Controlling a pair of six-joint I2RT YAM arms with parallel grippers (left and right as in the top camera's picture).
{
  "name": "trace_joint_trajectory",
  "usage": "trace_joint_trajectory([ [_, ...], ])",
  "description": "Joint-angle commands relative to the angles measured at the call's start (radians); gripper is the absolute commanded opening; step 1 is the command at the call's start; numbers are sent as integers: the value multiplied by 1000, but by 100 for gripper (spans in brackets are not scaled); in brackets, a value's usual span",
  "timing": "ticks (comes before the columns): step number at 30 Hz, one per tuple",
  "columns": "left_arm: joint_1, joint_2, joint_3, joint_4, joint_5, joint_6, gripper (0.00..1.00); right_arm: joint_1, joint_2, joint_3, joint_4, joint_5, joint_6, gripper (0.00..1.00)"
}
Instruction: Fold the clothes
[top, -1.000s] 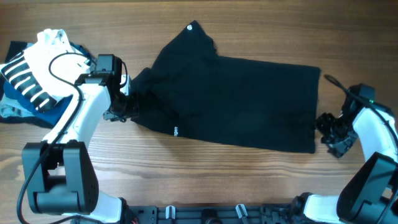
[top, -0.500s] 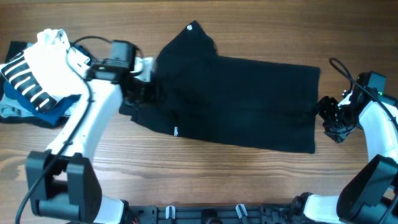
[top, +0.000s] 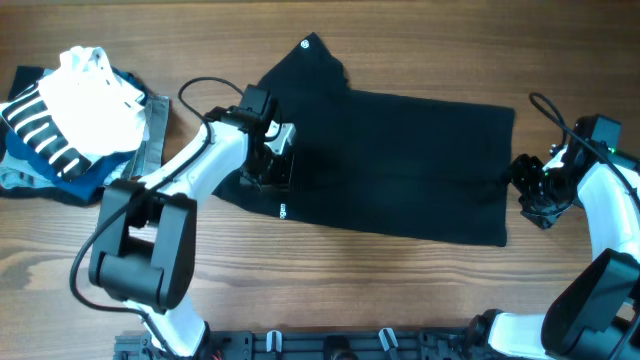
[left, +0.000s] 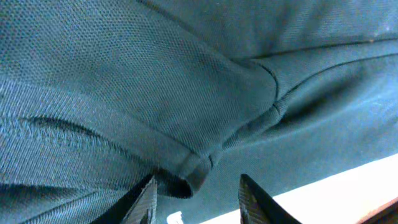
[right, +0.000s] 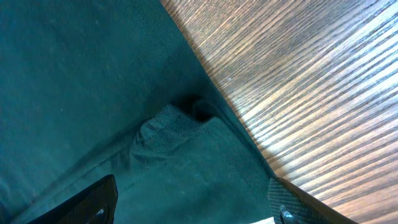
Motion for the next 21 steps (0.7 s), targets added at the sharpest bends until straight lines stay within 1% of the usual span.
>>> trace_joint_trajectory([
  [1, -2, 7, -6, 23, -7, -2, 38, -3, 6, 16, 10, -15, -13, 78],
  [2, -2, 7, -6, 28, -16, -2, 31, -3, 6, 16, 10, -15, -12, 78],
  [4, -2, 7, -6, 40, -42, -2, 22, -3, 6, 16, 11, -15, -10, 78],
  [5, -2, 7, -6, 53, -41, -2, 11, -3, 6, 16, 11, -15, -11, 78],
  [6, -2, 7, -6, 64, -37, -3, 4, -3, 6, 16, 11, -15, -10, 78],
  [12, -2, 7, -6, 86, -15, -2, 4, -3, 6, 16, 10, -15, -11, 78],
  [15, -2, 7, -6, 116, 21, -2, 4, -3, 6, 16, 11, -15, -10, 78],
  [19, -2, 7, -4, 207, 96, -2, 4, -3, 6, 16, 14, -15, -10, 78],
  [21, -2, 7, -4, 272, 165, -2, 4, -3, 6, 16, 14, -15, -10, 78],
])
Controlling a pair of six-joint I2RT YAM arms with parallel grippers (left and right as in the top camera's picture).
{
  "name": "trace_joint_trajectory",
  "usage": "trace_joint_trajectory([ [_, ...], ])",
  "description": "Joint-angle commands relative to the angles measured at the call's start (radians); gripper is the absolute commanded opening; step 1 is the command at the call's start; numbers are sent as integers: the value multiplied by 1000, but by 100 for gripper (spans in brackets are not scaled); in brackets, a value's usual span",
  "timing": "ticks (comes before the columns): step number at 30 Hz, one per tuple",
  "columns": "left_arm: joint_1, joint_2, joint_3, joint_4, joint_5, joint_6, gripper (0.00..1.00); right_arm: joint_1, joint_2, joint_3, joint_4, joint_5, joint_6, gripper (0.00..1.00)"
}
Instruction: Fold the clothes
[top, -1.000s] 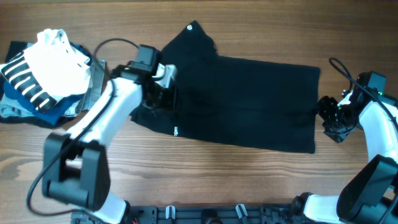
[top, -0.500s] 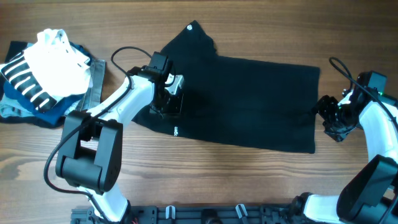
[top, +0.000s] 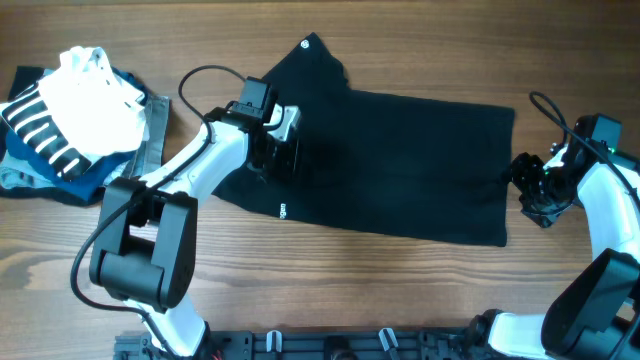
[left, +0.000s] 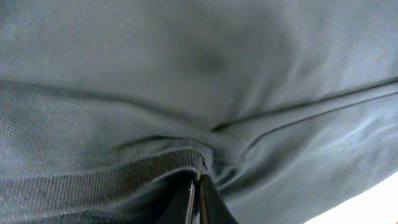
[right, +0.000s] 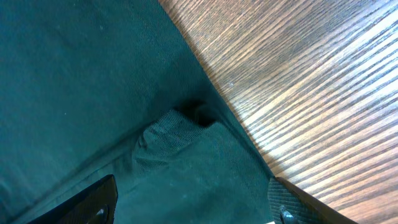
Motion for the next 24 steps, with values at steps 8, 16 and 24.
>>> trace_joint_trajectory([
  [8, -17, 5, -3, 185, 133, 2, 4, -2, 6, 16, 4, -15, -10, 78],
  [16, -96, 14, -3, 304, 131, 2, 11, -2, 6, 16, 5, -15, -10, 78],
  [24, -130, 9, -3, 159, -85, 1, 44, -2, 6, 16, 0, -15, -10, 78],
])
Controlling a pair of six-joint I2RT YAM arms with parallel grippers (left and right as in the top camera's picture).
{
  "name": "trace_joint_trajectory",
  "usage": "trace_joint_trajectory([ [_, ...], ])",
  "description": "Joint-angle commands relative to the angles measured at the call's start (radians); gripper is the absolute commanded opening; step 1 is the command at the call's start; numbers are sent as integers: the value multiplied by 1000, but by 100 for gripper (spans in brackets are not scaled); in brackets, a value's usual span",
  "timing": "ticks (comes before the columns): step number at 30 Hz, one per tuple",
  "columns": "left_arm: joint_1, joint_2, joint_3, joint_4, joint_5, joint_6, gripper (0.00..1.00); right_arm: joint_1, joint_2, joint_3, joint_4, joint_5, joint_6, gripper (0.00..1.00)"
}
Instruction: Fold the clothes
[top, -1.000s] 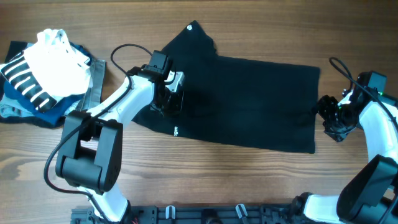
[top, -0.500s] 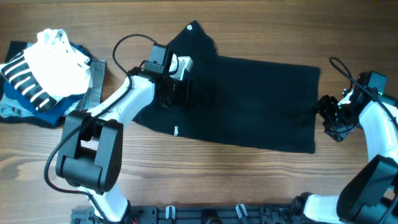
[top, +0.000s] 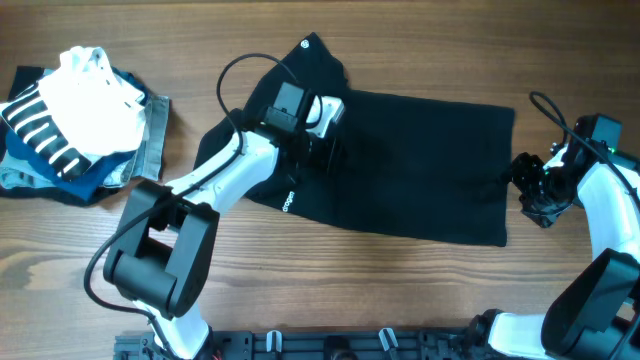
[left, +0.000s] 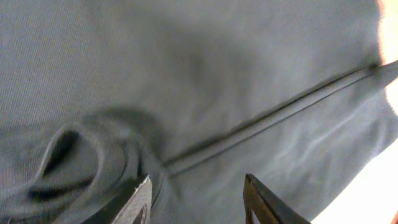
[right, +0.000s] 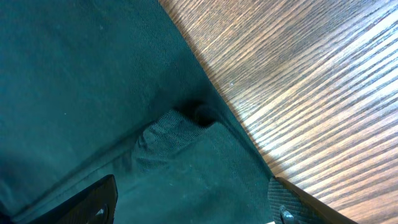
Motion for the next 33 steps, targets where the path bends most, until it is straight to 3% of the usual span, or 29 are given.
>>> trace_joint_trajectory([
  [1, 33, 0, -2, -68, -98, 5, 38, -2, 6, 16, 0, -15, -11, 78],
  [4, 78, -37, -2, -129, -98, 5, 21, -2, 6, 16, 0, -15, -11, 78],
  [7, 134, -86, -1, -183, -98, 5, 15, -2, 6, 16, 0, -15, -11, 78],
  [11, 221, -121, -1, -232, -103, 5, 27, -2, 6, 16, 0, -15, -11, 78],
  [20, 284, -3, -4, -161, -136, 9, 25, -2, 6, 16, -2, -16, -11, 78],
  [24, 284, 28, -4, -135, -136, 9, 38, -2, 6, 16, -5, -16, -11, 78],
  [27, 284, 31, -4, -128, -135, 8, 41, -2, 6, 16, -5, -16, -11, 78],
  [29, 284, 31, -4, -109, -135, 8, 34, -2, 6, 16, -4, -16, -10, 78],
  [33, 284, 31, -4, -48, -135, 8, 10, -2, 6, 16, -2, -16, -11, 78],
])
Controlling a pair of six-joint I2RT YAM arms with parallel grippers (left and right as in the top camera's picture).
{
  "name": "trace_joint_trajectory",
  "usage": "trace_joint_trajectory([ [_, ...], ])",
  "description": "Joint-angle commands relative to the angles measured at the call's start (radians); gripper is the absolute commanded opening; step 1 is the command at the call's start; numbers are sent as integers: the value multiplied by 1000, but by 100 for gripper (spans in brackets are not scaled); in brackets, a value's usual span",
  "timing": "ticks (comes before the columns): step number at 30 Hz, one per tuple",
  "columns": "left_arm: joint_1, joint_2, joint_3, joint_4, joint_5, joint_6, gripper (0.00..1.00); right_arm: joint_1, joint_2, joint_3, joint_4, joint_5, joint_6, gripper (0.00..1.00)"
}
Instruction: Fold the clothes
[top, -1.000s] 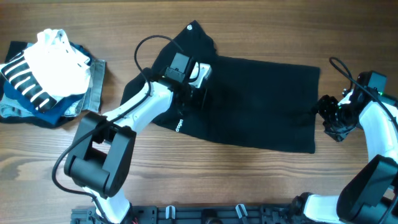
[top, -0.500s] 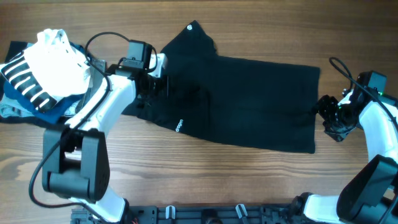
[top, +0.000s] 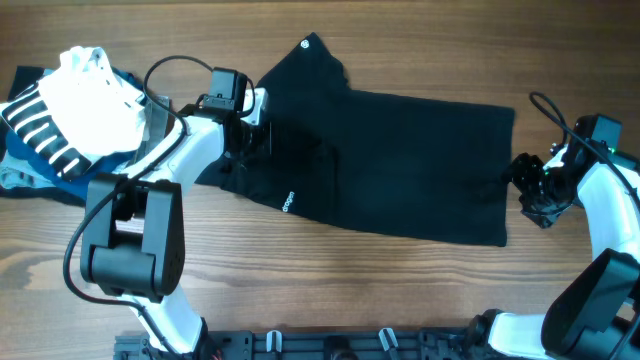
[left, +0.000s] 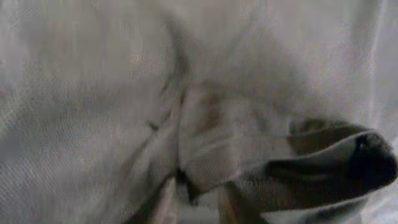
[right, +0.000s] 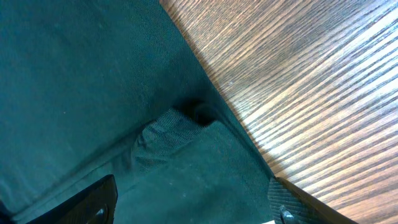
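A black garment (top: 420, 160) lies spread flat across the middle of the table, its left part folded inward with a crease near the middle-left. My left gripper (top: 245, 148) is at the garment's left edge. In the blurred left wrist view its fingers (left: 166, 200) stand fairly close together with a bunched fold of cloth (left: 208, 149) between them; whether they clamp it is unclear. My right gripper (top: 527, 188) sits at the garment's right hem, open, fingers wide apart over the cloth (right: 174, 134).
A pile of other clothes (top: 85, 90), white, striped and blue, lies at the far left, with a grey piece (top: 152, 130) beside it. Bare wooden table (top: 350, 290) runs along the front. The left arm's cable loops above the garment's top left.
My left gripper has moved left from the middle-left of the garment to its left edge, and its fingers now stand closer together around a fold of cloth. The right gripper has not moved.
My left gripper was open over the garment's left part, then shut on a fold there. Then it was further right and open, with that part laid over inward. Now it is back at the left edge. The right gripper stayed open at the right hem throughout.
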Motion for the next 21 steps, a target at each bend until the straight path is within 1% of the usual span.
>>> trace_joint_trajectory([
  [1, 2, 8, -2, 47, -5, 8, 4, -2, 6, 16, 1, -16, -10, 78],
  [6, 2, 7, -2, 91, 48, 6, 4, -2, 6, 16, -2, -16, -11, 78],
  [12, 2, 7, -1, 167, 47, -29, 4, -2, 6, 16, -1, -16, -10, 78],
  [17, 2, 8, -1, 311, 46, -57, 4, -2, 6, 16, 6, -16, -10, 78],
  [18, 2, 8, -1, 326, 46, -57, 9, -2, 6, 16, 9, -16, -9, 78],
  [19, 2, 7, -1, 338, 46, -57, 24, -2, 6, 16, 11, -16, -9, 78],
  [20, 2, 7, -1, 341, 41, -57, 43, -2, 6, 16, 11, -16, -5, 78],
  [21, 2, 7, -1, 335, 29, -56, 48, -2, 6, 16, 11, -16, -4, 79],
])
